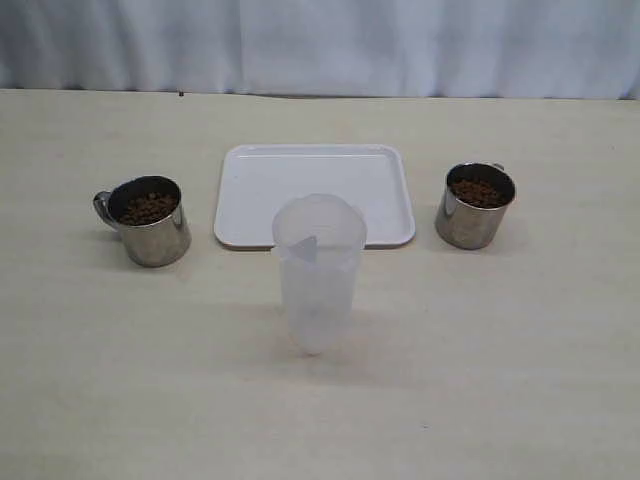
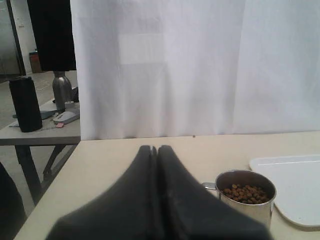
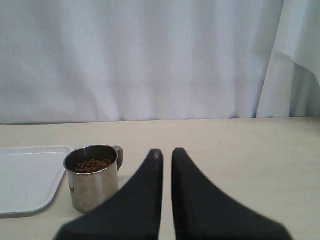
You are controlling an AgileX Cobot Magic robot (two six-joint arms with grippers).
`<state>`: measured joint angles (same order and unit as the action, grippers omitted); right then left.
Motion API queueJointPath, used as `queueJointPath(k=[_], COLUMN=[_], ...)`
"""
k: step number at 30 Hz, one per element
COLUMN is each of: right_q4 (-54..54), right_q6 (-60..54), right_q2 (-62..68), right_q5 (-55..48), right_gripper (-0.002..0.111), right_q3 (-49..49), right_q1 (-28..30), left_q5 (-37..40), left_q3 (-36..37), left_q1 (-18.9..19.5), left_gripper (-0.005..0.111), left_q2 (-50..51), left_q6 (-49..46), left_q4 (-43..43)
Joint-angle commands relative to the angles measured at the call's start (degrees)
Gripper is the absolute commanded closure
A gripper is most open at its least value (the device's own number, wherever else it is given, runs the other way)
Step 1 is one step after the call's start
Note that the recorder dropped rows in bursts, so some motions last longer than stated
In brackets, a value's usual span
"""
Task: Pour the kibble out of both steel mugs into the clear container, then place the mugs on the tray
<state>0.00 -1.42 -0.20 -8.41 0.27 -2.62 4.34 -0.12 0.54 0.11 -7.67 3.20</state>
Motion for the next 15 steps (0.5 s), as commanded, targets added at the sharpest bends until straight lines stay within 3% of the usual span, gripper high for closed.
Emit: queueJointPath(k=[1,15], right_q4=[0.0,0.0], right_q6=[-0.3,-0.3], right_q2=[0.2,0.2], right_q5=[0.9,1.9], right_gripper=[0.103,0.103], right_q3=[-0.3,-0.3], right_q1=[-0.2,-0.2], left_q5=[-0.8,-0.8], left_q3=[0.1,0.1], left_q1=[-0.3,-0.3], left_gripper=[0.107,0.107], left_q2=[-0.1,-0.1], left_q6=[0.2,0.2], left_q4=[-0.2,-0.2])
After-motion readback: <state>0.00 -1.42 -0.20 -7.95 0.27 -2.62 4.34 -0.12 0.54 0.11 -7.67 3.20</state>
